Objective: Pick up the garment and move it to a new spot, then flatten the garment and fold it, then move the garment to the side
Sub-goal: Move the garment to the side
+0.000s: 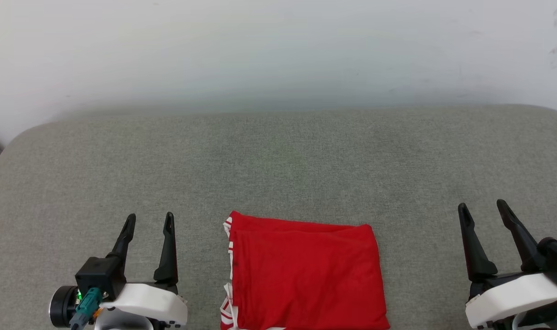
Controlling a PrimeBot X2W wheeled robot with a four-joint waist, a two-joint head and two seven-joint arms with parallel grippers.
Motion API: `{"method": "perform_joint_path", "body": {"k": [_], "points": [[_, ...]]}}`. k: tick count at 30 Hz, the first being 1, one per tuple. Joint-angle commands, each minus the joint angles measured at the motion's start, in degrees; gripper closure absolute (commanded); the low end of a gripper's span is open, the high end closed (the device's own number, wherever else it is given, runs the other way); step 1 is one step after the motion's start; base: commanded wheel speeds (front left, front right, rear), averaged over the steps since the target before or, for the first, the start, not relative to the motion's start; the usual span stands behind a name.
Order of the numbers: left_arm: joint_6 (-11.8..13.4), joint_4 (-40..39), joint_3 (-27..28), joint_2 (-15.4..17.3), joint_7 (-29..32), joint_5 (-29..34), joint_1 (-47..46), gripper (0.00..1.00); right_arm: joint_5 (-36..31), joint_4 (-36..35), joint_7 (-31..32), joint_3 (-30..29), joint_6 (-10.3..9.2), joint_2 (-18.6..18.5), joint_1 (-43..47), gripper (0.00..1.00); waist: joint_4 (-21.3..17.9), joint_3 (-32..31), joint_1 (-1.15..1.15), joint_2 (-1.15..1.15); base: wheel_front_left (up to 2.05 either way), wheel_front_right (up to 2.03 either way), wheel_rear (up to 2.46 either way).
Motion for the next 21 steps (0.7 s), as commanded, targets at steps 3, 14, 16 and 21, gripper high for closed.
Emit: {"method": "perform_joint_path", "body": {"k": [3, 14, 16, 21], "points": [[-0.5, 0.3, 0.7, -0.4, -0.3, 0.4, -1.0, 0.0, 1.2, -0.4, 1.8, -0.9, -0.02, 0.6, 0.7, 0.0, 0.0, 0.5, 0.0, 0.0, 0.0, 0.0, 0.0], [-2.1, -1.7, 4.8, -3.7, -0.3, 2.4, -2.3, 0.0, 20.0, 10.1, 23.2, -15.0, 0.0, -4.1, -2.1, 0.0, 2.8, 3.0, 0.0, 0.0, 0.0, 0.0, 0.0], [-2.9, -1.6, 5.1, -4.5, -0.3, 3.1, -2.8, 0.0, 22.9, 12.3, 29.2, -17.5, -0.01, -4.4, -2.8, 0.0, 3.9, 3.6, 0.0, 0.0, 0.0, 0.0, 0.0], [-4.8, -1.2, 6.5, -6.0, -0.3, 4.8, -3.9, 0.0, 26.8, 14.3, 45.3, -22.7, -0.01, -2.4, -6.0, 0.0, 6.1, 5.7, 0.0, 0.0, 0.0, 0.0, 0.0]]}}
